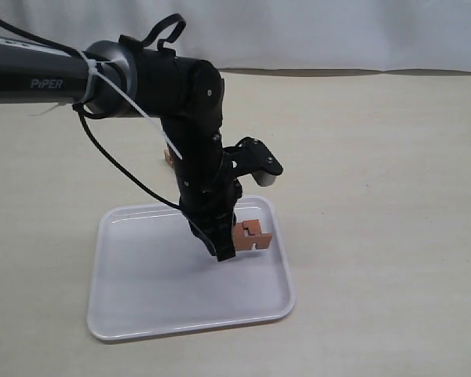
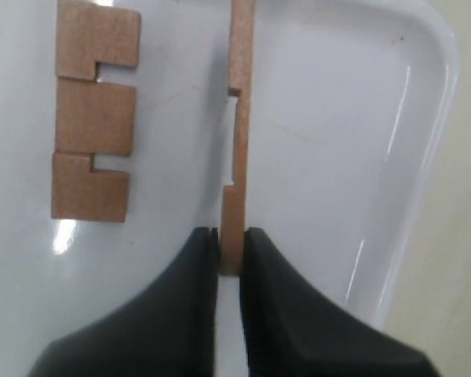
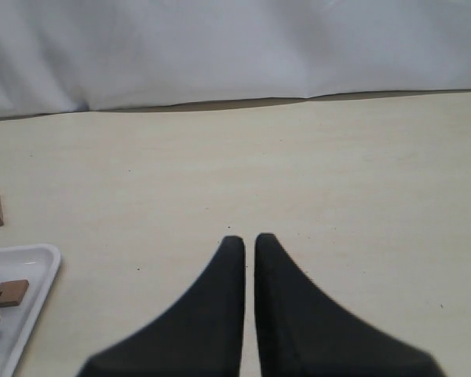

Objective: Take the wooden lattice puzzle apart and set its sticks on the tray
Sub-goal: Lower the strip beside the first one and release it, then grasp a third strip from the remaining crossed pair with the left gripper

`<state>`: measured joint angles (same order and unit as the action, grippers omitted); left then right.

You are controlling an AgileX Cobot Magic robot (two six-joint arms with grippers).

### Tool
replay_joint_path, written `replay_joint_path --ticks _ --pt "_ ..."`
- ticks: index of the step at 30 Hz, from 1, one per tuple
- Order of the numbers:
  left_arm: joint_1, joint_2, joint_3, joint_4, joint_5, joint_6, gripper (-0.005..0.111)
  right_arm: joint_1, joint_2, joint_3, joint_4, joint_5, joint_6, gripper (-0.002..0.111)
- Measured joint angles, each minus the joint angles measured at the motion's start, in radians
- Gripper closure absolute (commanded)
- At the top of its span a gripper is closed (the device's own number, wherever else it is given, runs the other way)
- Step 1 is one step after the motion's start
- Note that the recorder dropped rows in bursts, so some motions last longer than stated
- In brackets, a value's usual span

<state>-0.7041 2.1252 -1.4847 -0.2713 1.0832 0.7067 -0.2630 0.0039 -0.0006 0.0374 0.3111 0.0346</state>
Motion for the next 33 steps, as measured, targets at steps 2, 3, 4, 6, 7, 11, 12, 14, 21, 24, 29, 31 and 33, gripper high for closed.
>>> replay_joint_path --ticks 2,3,4,6,7,11,12,14,21,24,29,31,33 --pt "0.000 0.000 0.000 0.009 0.000 -0.011 0.069 0.000 0.000 0.000 0.000 0.000 0.000 0.104" --pt "0.000 0.000 0.000 0.011 -0.002 -0.015 0.063 0.000 0.000 0.000 0.000 0.000 0.000 0.104" --pt "0.000 0.000 0.000 0.011 -0.005 -0.017 0.058 0.000 0.000 0.000 0.000 0.000 0.000 0.104" --pt "0.000 0.000 0.000 0.011 -0.008 -0.019 0.051 0.000 0.000 0.000 0.000 0.000 0.000 0.104" --pt "0.000 0.000 0.000 0.011 -0.010 -0.019 0.050 0.000 0.000 0.000 0.000 -0.002 0.000 0.104" --pt "0.000 0.000 0.000 0.027 -0.009 -0.021 0.050 0.000 0.000 0.000 0.000 -0.002 0.000 0.104" --pt "0.000 0.000 0.000 0.042 -0.005 -0.024 0.050 0.000 0.000 0.000 0.000 -0.002 0.000 0.104" --pt "0.000 -0.011 -0.001 0.090 -0.005 -0.057 0.050 0.000 0.000 0.000 0.000 -0.002 0.000 0.104" --pt "0.002 -0.090 -0.087 0.290 -0.031 -0.281 0.050 0.000 0.000 0.000 0.000 -0.002 0.000 0.104" --pt "0.002 -0.121 -0.100 0.400 -0.088 -0.412 0.050 0.000 0.000 0.000 0.000 -0.002 0.000 0.104" --pt "0.028 -0.130 -0.100 0.583 -0.159 -0.696 0.050 0.000 0.000 0.000 0.000 -0.002 0.000 0.104" --pt "0.055 -0.130 -0.100 0.605 -0.187 -0.801 0.050 0.000 0.000 0.000 0.000 -0.002 0.000 0.104" --pt "0.081 -0.130 -0.100 0.609 -0.207 -0.894 0.050 0.000 0.000 0.000 0.000 -0.002 0.000 0.104"
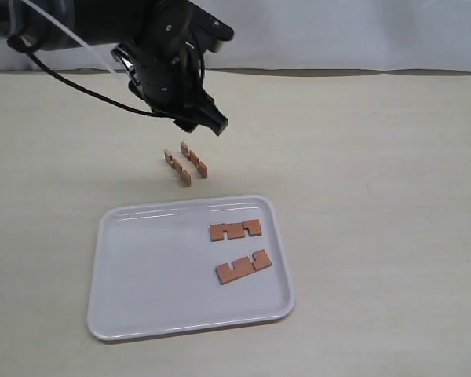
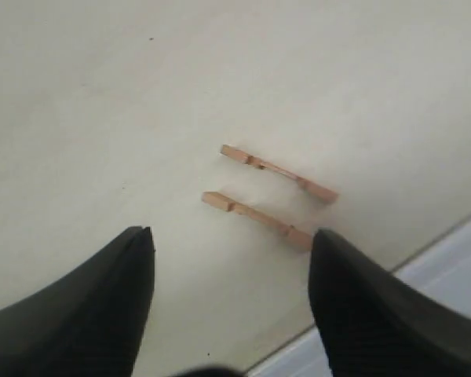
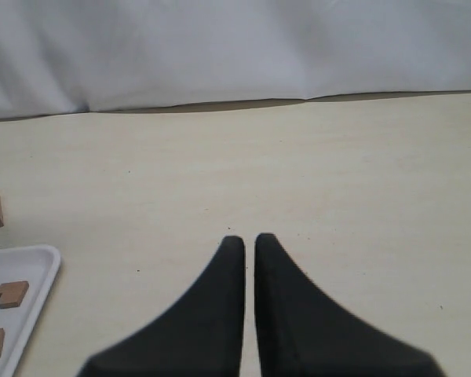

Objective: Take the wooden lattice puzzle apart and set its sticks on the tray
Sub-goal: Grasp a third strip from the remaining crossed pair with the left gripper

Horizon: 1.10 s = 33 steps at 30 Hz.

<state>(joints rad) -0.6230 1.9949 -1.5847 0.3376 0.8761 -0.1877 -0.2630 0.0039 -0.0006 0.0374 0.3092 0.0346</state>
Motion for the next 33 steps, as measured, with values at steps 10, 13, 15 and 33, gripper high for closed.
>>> replay_joint_path --ticks 10,13,15,33 --pt "0.072 0.072 0.000 -0.026 -0.018 -0.165 0.050 0.000 0.000 0.000 0.000 0.000 0.000 0.104" --pt "0.072 0.098 0.000 -0.051 -0.020 -0.172 0.050 0.000 0.000 0.000 0.000 0.000 0.000 0.104" --pt "0.074 0.116 0.000 -0.071 -0.029 -0.181 0.050 0.000 0.000 0.000 0.000 0.000 0.000 0.104" --pt "0.076 0.185 0.000 -0.082 -0.112 -0.358 0.050 0.000 0.000 0.000 0.000 0.000 0.000 0.104"
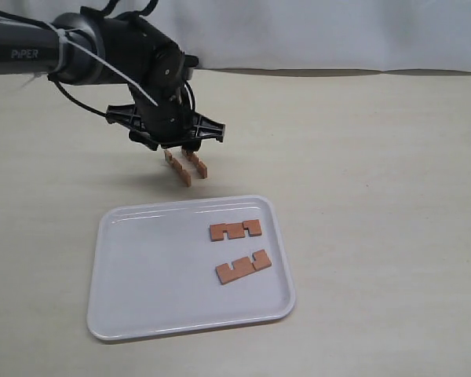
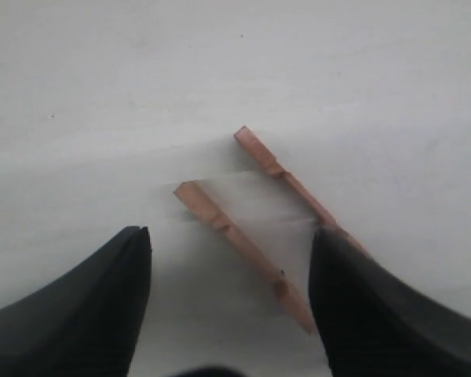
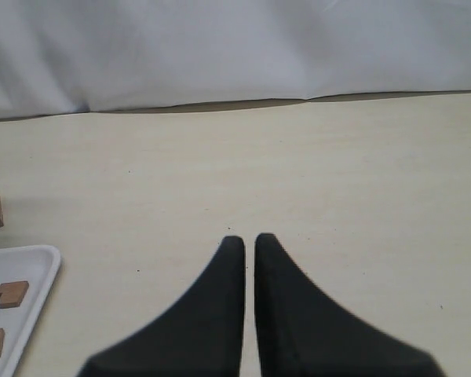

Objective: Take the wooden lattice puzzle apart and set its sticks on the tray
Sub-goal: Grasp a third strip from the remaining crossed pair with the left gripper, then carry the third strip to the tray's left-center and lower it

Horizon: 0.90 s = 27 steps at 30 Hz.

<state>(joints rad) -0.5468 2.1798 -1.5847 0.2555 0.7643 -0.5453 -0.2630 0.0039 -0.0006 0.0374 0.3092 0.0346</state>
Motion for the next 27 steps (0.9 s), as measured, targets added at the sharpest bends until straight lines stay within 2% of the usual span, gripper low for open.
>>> replay_joint_path --ticks 18,20,25,27 --pt "0.000 0.084 0.000 0.000 -0.047 -0.004 0.051 0.000 0.000 0.000 0.000 0.000 0.000 0.104" --pt "0.000 0.089 0.000 0.004 -0.047 -0.004 0.058 0.000 0.000 0.000 0.000 0.000 0.000 0.104" --pt "0.000 0.093 0.000 0.034 -0.047 -0.004 0.107 0.000 0.000 0.000 0.000 0.000 0.000 0.104" --pt "0.000 0.093 0.000 0.038 -0.047 0.004 0.107 0.000 0.000 0.000 0.000 0.000 0.000 0.104"
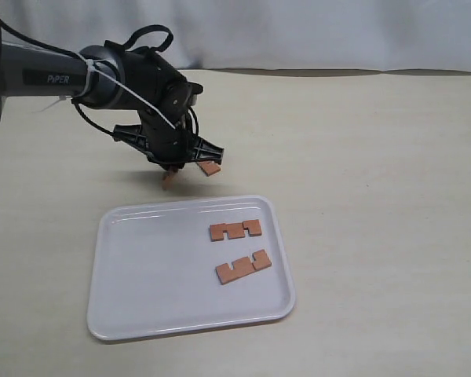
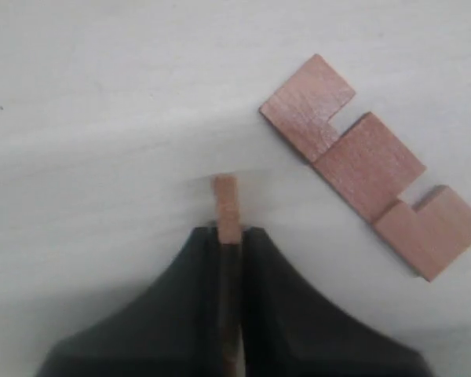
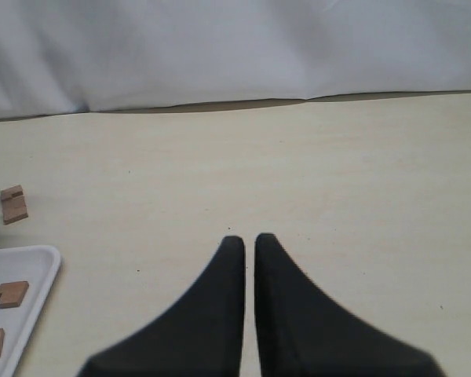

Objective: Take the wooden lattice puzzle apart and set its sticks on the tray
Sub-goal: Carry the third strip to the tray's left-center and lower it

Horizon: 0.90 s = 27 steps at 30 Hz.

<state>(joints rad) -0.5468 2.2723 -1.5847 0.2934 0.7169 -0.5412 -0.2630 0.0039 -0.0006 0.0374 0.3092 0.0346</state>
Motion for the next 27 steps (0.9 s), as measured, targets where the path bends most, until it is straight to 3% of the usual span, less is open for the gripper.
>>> replay_joint_path --ticks 8,12,20,27 --pt "0.000 -0.036 0.000 0.003 0.011 0.064 0.107 0.000 0.000 0.000 0.000 0.000 0.000 0.104" --pt "0.000 -0.106 0.000 -0.041 0.034 0.174 0.107 0.000 0.000 0.000 0.000 0.000 0.000 0.104" --pt "-0.023 -0.193 0.011 -0.343 0.218 0.618 0.107 0.000 0.000 0.000 0.000 0.000 0.000 0.104" --pt "-0.078 -0.193 0.177 -0.511 0.158 0.769 0.107 0.000 0.000 0.000 0.000 0.000 0.000 0.104"
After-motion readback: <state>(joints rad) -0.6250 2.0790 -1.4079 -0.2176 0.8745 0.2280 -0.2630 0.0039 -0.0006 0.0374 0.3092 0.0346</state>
